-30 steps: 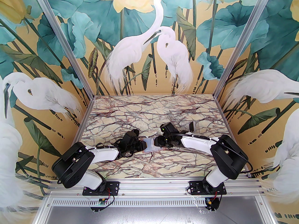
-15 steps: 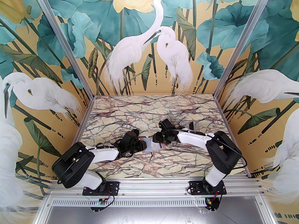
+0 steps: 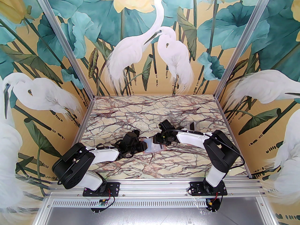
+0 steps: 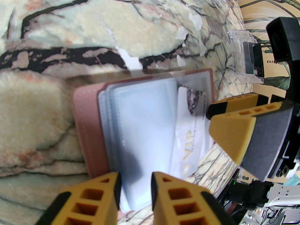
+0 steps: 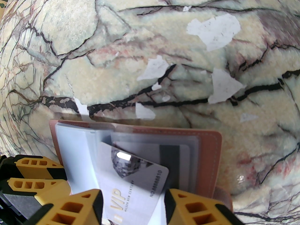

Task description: Put the credit cards into the card holder

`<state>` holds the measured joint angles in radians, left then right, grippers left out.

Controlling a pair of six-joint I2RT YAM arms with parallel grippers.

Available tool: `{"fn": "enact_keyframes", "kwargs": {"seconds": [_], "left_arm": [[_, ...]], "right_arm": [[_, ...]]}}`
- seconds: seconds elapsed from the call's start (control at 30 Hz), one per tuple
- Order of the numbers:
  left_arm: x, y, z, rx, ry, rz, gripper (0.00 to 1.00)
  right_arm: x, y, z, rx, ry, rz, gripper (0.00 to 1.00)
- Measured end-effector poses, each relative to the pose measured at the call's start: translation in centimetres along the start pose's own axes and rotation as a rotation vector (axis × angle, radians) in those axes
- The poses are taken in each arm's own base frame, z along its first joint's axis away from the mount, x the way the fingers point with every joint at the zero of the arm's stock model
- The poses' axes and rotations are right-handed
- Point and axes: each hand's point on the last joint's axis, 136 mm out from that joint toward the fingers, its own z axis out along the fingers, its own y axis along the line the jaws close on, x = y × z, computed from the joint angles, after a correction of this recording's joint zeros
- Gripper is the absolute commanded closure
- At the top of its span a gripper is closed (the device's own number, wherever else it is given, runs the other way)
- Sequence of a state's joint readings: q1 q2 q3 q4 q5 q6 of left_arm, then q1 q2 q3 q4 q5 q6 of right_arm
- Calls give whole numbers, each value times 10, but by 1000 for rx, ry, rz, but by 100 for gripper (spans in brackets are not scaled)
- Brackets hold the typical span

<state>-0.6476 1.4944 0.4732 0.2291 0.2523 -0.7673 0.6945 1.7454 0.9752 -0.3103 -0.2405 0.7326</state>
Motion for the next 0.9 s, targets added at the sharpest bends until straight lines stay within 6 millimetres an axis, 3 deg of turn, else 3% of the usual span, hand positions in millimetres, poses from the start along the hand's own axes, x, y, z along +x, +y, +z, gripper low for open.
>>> {"fn": "enact_keyframes", "kwargs": {"seconds": [0.9], "left_arm": [[0,0,0,0,0,0,69]], "right_arm": [[-4,18,9,-20,24,-23,49]]}}
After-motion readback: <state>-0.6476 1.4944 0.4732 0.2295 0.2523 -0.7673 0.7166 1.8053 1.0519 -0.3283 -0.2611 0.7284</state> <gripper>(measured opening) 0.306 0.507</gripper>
